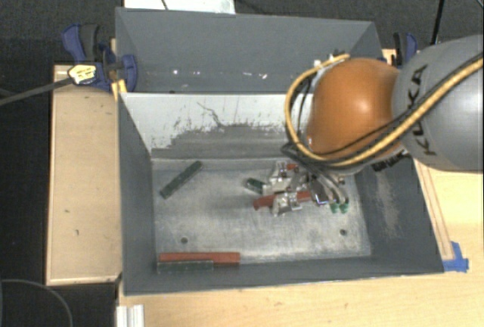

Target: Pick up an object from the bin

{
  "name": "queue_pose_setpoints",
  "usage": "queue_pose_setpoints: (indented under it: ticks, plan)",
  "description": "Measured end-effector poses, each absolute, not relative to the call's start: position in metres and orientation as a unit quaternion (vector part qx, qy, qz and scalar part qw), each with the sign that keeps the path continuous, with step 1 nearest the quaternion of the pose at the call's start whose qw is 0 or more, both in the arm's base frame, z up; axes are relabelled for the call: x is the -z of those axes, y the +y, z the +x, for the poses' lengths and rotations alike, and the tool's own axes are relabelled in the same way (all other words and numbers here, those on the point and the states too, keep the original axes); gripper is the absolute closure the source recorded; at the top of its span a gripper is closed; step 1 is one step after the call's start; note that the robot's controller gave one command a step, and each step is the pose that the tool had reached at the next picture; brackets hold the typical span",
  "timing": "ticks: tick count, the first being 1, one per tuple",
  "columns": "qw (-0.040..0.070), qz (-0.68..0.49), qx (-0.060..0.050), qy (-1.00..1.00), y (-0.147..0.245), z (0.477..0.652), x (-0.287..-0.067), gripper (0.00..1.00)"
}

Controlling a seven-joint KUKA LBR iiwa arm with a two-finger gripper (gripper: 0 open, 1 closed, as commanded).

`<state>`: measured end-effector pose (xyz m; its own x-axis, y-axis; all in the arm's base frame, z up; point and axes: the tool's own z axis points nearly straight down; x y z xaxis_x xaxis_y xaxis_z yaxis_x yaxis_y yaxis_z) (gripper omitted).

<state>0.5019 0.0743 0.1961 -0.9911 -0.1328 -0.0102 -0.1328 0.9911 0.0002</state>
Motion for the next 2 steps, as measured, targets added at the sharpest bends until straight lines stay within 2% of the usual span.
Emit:
queue_pose_setpoints:
  ticks: [1,2]
  plan:
    - [-0.001,-0.067,0.0,0.998,0.076,0.501,-0.199,1.0]
    - [-0.001,-0.065,0.0,0.998,0.074,0.505,-0.263,1.0]
